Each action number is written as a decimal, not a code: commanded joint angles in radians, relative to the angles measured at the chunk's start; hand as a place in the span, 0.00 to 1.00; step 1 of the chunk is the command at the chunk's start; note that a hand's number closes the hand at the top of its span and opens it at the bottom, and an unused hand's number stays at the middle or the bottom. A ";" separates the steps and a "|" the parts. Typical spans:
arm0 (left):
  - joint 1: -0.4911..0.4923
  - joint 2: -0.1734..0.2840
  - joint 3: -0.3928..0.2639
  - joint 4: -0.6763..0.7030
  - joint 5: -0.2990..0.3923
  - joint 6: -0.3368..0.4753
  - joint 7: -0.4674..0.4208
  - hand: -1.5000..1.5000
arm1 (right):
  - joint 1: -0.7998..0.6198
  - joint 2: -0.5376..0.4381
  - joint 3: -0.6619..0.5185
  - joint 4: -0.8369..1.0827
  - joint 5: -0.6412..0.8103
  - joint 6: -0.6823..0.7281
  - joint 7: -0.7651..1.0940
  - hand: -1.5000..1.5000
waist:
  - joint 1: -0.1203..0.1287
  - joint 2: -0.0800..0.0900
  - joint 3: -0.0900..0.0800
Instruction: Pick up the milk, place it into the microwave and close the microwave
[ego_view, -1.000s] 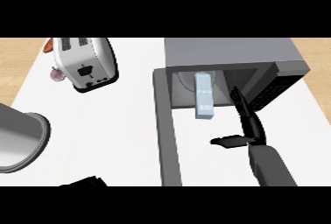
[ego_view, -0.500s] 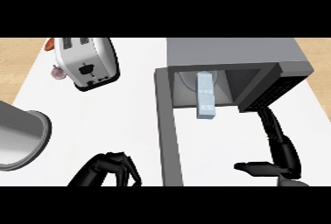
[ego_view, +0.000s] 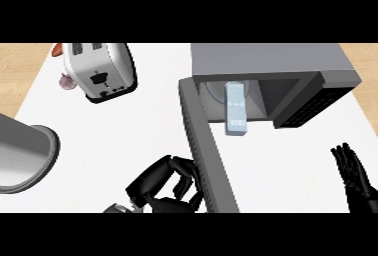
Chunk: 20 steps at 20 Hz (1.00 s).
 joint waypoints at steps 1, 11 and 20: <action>-0.126 -0.002 -0.105 0.223 0.055 0.088 -0.041 1.00 | 0.127 -0.032 -0.032 -0.109 -0.054 0.066 -0.043 0.00 | -0.006 0.003 0.000; -0.365 -0.002 -0.454 0.514 0.316 0.454 -0.172 1.00 | 0.108 -0.073 -0.054 -0.258 -0.206 0.192 0.042 0.00 | -0.055 0.012 -0.002; -0.455 -0.002 -0.536 0.491 0.461 0.739 -0.134 1.00 | 0.059 -0.123 -0.051 -0.332 -0.244 0.228 0.080 0.00 | -0.124 0.024 -0.005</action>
